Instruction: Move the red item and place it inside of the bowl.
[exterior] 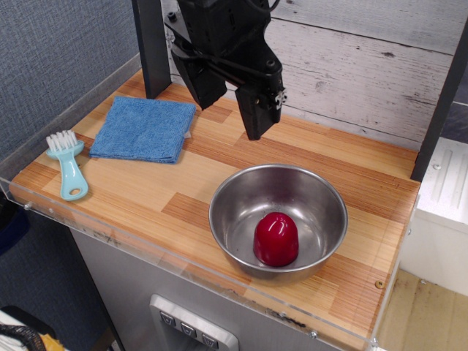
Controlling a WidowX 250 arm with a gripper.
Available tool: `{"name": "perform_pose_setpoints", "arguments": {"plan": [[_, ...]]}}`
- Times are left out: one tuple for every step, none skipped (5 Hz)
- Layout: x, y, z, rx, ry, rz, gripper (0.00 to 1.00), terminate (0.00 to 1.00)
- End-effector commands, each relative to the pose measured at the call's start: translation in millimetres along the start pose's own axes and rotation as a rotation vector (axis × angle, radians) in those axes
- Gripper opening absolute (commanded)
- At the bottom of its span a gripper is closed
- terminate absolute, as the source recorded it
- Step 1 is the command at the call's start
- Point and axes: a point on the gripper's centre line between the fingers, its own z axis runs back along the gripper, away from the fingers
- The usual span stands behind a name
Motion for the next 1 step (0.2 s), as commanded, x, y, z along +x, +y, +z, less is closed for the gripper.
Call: {"name": "perform_pose_setpoints", "arguments": {"plan": [[-2.5,1.2,13.8,0.013,-0.046,0.001,1.0,1.0]]}}
